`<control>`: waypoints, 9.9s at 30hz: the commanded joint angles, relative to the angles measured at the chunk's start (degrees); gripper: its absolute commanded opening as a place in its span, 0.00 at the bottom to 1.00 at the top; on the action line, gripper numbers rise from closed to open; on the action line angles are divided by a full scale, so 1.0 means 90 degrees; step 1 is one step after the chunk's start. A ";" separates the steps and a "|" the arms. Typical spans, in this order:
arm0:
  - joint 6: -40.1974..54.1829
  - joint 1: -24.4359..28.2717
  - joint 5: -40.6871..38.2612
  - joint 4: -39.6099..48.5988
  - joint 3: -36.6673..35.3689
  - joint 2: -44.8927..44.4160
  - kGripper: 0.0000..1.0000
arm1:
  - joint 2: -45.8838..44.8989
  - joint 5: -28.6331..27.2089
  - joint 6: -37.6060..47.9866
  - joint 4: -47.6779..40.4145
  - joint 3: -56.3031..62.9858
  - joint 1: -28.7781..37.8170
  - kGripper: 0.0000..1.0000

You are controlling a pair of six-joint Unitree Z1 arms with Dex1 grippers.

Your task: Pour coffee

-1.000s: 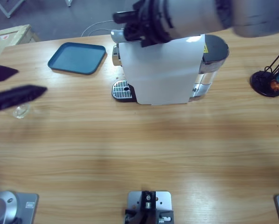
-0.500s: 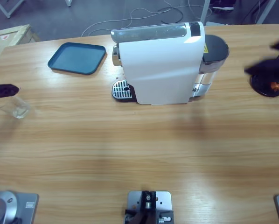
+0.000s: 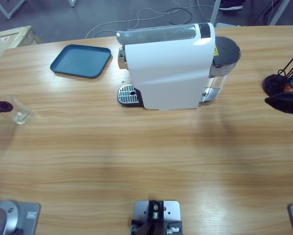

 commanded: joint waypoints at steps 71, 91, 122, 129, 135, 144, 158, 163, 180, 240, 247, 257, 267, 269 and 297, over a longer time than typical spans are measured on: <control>0.7778 -0.0807 -0.6665 -0.2855 -0.2031 0.3439 0.00 | -0.0203 -0.1151 0.0522 0.1547 -0.0363 0.0067 1.00; 0.7895 -0.1317 -0.6557 -0.2887 -0.2154 0.4103 0.00 | -0.0141 -0.1209 0.0514 0.1503 -0.0308 0.0067 1.00; 0.6692 -0.0963 -0.5166 -0.2877 -0.1121 0.1982 0.99 | 0.0166 -0.1200 0.0321 0.1391 -0.1019 0.0067 1.00; 0.4739 -0.1069 -0.4549 -0.2394 -0.0828 0.0853 0.99 | 0.1136 -0.1059 0.0202 0.1913 -0.2398 -0.0431 1.00; 0.3778 -0.1397 -0.4534 -0.1445 -0.0709 -0.0113 0.99 | 0.3263 0.0675 -0.0706 0.3110 -0.5810 -0.1492 0.87; 0.3518 -0.1803 -0.4526 -0.1178 -0.0643 -0.0328 0.99 | 0.5230 0.1211 -0.1001 0.4239 -0.7814 -0.1652 0.00; 0.3784 -0.1809 -0.4569 -0.1223 -0.0531 -0.0102 0.99 | 0.6146 0.1283 -0.0960 0.4559 -0.8326 -0.1632 0.00; 0.3784 -0.1809 -0.4538 -0.1246 -0.0506 -0.0061 0.99 | 0.6244 0.1326 -0.0962 0.4598 -0.8322 -0.1640 0.00; 0.3784 -0.1819 -0.4567 -0.1256 -0.0467 0.0019 0.99 | 0.6402 0.1318 -0.0962 0.4725 -0.8260 -0.1626 0.00; 0.3794 -0.1985 -0.4561 -0.1324 -0.0486 0.0098 0.99 | 0.5634 0.1062 -0.0777 0.4608 -0.8142 -0.1427 1.00; 0.3804 -0.1995 -0.4575 -0.1324 -0.0496 0.0053 0.99 | 0.5511 0.1027 -0.0757 0.4608 -0.8049 -0.1427 1.00; 0.3813 -0.1995 -0.4541 -0.1285 -0.0477 0.0070 0.99 | 0.5517 0.1027 -0.0679 0.4528 -0.8010 -0.1427 1.00; 0.3804 -0.1995 -0.4565 -0.1285 -0.0535 0.0092 0.99 | 0.5509 0.1027 -0.0679 0.4383 -0.7883 -0.1427 1.00; 0.3804 -0.1995 -0.4575 -0.1285 -0.0559 0.0068 0.99 | 0.5459 0.1027 -0.0679 0.4383 -0.7822 -0.1427 1.00; 0.4136 -0.2174 -0.4549 -0.1072 -0.0986 0.0285 0.99 | -0.0092 0.0978 -0.0240 0.0489 0.0037 -0.0929 1.00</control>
